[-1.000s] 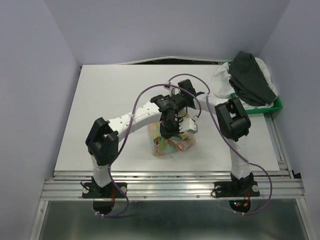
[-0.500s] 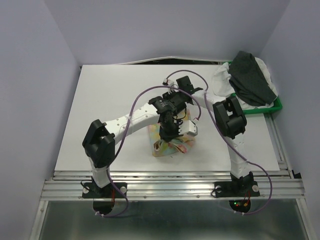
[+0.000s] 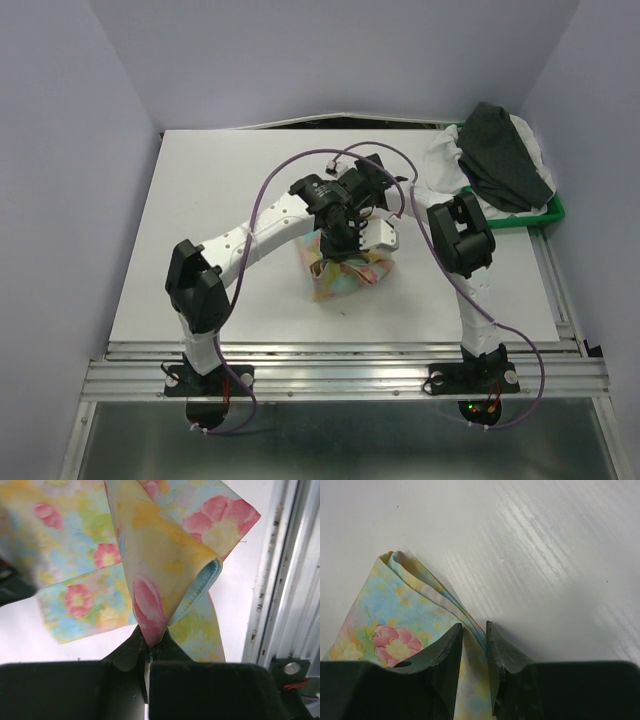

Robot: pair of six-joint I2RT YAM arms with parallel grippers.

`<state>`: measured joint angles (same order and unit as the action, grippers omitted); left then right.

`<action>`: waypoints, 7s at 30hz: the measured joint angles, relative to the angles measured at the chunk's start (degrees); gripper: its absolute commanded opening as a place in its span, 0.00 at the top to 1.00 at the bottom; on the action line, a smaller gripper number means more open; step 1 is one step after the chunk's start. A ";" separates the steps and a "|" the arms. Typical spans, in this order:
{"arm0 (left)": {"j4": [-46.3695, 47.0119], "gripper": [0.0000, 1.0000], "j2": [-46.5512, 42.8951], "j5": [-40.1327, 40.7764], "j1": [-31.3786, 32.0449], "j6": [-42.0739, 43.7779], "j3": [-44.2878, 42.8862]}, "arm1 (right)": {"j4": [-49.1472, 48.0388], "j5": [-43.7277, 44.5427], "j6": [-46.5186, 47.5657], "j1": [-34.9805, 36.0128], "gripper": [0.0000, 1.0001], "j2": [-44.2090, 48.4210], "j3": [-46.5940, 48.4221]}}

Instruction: Fold and stack the skirts

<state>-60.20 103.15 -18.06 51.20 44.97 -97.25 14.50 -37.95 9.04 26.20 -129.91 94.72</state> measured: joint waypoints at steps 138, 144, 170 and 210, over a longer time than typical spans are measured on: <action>41.70 0.01 -24.17 6.93 -36.39 -35.76 20.85 | 4.20 42.14 -10.12 12.35 0.25 17.81 -20.31; 41.55 0.01 -24.26 7.19 -37.86 -34.99 22.08 | -0.22 43.15 -10.88 9.46 0.27 23.37 -29.14; 42.38 0.01 -26.18 5.81 -39.34 -31.39 23.56 | 29.66 42.84 5.11 -18.93 0.28 37.75 -41.27; 44.50 0.01 -27.87 4.57 -40.09 -31.36 25.59 | 31.28 48.02 15.17 -45.20 0.22 25.18 -21.03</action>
<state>-15.70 75.29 -13.50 11.11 13.61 -71.66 45.78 10.07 24.21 -19.00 -104.73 73.69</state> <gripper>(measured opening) 0.985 0.774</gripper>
